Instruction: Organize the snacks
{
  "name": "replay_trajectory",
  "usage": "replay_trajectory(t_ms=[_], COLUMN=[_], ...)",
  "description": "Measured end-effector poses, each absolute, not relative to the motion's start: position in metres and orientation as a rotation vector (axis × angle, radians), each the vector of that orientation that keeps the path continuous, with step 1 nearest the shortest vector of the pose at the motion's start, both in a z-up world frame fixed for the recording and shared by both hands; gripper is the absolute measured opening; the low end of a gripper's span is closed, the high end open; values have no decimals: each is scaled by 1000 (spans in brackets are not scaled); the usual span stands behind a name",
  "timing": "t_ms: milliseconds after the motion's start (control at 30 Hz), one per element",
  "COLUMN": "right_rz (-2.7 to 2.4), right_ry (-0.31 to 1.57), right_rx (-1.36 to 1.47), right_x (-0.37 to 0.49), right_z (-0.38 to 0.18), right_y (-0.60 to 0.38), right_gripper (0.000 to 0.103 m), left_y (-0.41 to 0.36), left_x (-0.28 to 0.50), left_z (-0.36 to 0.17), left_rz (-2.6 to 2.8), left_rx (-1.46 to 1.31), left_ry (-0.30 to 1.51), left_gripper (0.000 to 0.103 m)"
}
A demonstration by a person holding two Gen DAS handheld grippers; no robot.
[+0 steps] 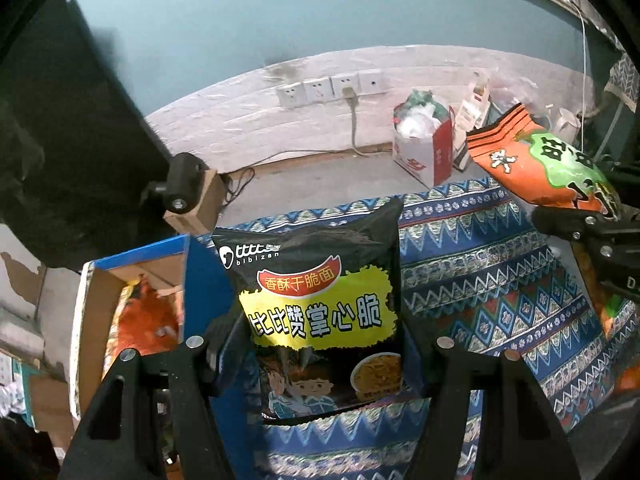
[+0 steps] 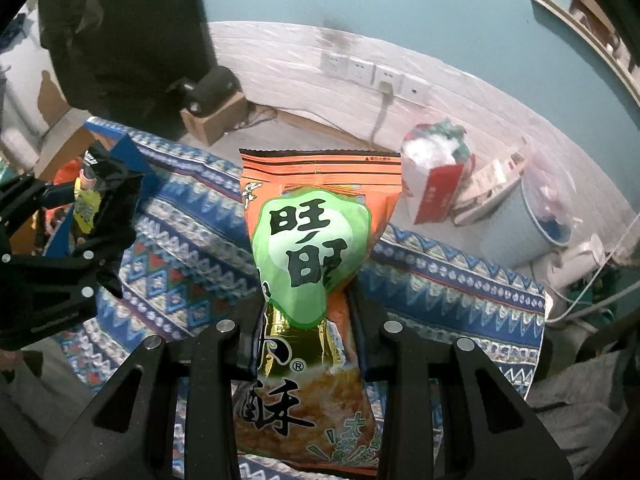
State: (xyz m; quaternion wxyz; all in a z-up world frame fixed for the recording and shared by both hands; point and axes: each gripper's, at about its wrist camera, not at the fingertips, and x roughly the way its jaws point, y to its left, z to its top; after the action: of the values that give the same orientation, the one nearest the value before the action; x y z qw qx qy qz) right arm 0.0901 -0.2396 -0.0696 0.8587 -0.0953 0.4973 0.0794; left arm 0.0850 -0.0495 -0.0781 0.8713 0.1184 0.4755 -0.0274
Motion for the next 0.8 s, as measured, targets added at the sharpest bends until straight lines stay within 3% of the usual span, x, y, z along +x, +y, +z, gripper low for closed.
replay_trajectory(t_ms=[800], right_rz=[402], right_ry=[998], right_rx=[-274], right_x=[106], right_z=[-45], right_y=[-79], right_gripper=[32], left_y=[89], left_x=[26], left_z=[-44], left_rz=[121], left_rx=[161], left_ry=[914], left_gripper=[66])
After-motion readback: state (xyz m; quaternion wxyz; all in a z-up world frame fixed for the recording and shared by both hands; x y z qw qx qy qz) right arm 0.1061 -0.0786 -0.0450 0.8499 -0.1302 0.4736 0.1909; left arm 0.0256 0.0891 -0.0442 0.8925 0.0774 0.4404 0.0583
